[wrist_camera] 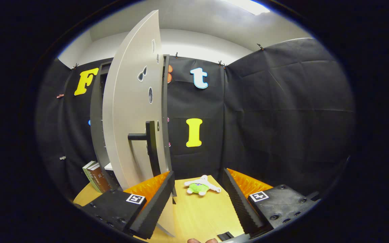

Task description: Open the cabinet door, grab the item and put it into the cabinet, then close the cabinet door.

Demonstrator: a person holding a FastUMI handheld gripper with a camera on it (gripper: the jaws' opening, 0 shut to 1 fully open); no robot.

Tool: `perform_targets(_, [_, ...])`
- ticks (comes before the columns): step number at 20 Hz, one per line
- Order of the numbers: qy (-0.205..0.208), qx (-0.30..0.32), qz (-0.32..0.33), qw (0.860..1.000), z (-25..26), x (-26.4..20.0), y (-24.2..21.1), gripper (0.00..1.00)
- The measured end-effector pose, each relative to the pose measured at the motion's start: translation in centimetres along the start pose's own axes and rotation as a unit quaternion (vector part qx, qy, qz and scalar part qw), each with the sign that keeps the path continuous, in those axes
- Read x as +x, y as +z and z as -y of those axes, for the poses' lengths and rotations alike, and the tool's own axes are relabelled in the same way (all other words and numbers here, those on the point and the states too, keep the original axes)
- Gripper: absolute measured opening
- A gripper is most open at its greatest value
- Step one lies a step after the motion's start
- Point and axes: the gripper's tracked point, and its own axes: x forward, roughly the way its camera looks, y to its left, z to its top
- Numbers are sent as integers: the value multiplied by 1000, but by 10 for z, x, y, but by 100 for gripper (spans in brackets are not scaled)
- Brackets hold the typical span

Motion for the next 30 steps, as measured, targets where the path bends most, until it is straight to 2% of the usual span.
perform_targets(7, [63, 12, -2, 998, -71, -9, -7, 96])
perform_targets(13, [75, 4, 11, 997, -112, -1, -4, 96])
perform_targets(19, [114, 17, 3, 993, -170, 14, -13, 96])
perform_targets(25, [172, 31, -22, 984, -231, 21, -29, 98])
perform_targets(30, [176, 1, -16, 984, -256, 21, -30, 98])
